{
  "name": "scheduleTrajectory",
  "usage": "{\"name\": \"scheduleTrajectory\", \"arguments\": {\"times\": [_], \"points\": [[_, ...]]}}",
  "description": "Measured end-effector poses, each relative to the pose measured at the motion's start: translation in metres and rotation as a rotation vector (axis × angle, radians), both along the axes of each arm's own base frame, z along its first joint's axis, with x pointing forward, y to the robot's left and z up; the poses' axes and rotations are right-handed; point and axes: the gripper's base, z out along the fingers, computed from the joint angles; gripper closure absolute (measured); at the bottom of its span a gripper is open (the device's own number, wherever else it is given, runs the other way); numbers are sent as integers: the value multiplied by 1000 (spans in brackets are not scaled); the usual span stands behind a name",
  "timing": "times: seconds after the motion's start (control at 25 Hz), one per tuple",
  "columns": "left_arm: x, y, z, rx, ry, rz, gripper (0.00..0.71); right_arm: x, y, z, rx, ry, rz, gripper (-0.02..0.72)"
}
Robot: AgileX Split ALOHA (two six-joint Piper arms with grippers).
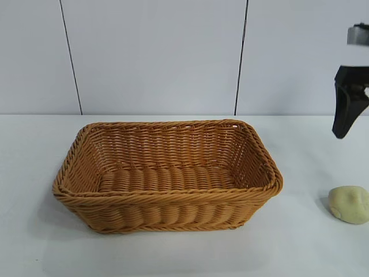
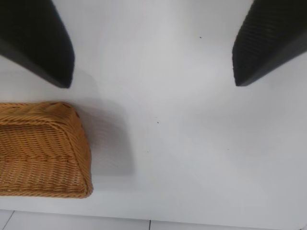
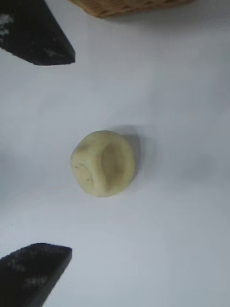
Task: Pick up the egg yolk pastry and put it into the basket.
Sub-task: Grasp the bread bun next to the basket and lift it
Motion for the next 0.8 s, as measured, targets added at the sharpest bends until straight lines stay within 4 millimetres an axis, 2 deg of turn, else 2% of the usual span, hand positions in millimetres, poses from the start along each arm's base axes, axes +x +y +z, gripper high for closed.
{"name": "scheduleTrajectory", "arguments": {"times": [0.4,0.56,0.64,0.8], "points": [[0,0,0,0,0,0,20,9,-2,-40,-14,28,-11,8],[0,0,0,0,0,0,20,9,-2,-48,-14,44,-12,13],[0,0,0,0,0,0,20,9,-2,-50,-15,49,-11,71],[0,0,0,0,0,0,20,9,-2,-51,-13,59,-11,311]]}}
